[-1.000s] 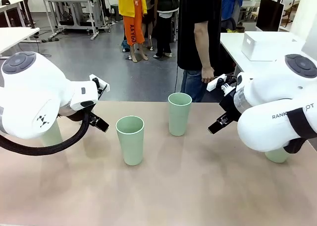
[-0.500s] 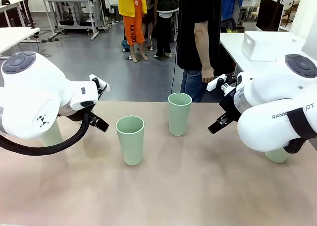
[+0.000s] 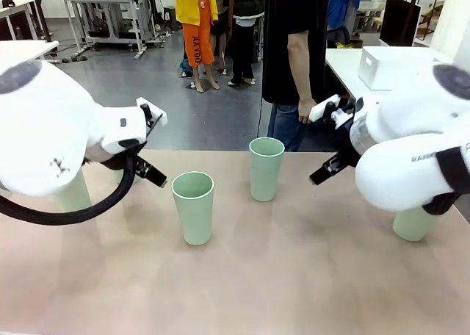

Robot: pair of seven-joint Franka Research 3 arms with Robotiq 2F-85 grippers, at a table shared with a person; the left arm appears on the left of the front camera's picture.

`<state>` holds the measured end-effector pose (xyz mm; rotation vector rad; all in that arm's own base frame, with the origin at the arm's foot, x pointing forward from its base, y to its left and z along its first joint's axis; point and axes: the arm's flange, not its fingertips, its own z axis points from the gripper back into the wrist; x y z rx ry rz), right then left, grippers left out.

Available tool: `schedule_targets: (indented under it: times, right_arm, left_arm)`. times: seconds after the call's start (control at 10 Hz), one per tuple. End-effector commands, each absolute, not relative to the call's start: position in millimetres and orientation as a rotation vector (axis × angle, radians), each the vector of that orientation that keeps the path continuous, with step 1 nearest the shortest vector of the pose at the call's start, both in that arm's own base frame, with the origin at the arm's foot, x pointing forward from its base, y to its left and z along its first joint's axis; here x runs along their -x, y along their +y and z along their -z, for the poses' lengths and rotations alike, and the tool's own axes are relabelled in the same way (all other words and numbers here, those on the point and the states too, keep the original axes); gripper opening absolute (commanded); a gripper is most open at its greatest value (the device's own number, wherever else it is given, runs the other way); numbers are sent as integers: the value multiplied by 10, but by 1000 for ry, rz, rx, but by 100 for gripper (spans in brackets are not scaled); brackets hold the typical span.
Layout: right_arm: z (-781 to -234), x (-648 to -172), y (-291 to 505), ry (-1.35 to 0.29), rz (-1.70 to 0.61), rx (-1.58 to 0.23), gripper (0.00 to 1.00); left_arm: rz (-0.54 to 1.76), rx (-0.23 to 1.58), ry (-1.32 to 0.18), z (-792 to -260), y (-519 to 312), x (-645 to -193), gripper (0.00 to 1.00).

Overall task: Stack the cups and store them in the basket.
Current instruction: Pick up two Reusable plastic cups , one in each hand.

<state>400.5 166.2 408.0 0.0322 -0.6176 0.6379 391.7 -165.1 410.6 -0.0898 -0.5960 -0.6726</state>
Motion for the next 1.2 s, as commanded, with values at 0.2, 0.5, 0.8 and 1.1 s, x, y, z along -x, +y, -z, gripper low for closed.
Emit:
schedule_targets:
  times: [0.2, 0.5, 0.8, 1.1]
  right_arm:
    - [-4935, -3862, 1268, -706, -624, -103, 100]
    - [-5265, -3750, 483, -727, -754, -183, 100]
    - [-5250, -3627, -411, -775, -834, -269, 100]
    - [-5136, -3593, -1045, -816, -816, -351, 100]
  left_arm:
    - [831, 214, -565, -5006, -1168, -3909, 100]
    - [947, 175, -556, -5501, -543, -3889, 100]
    - [1046, 296, -555, -5645, 284, -3829, 100]
    - [1101, 399, -607, -5558, 852, -3822, 100]
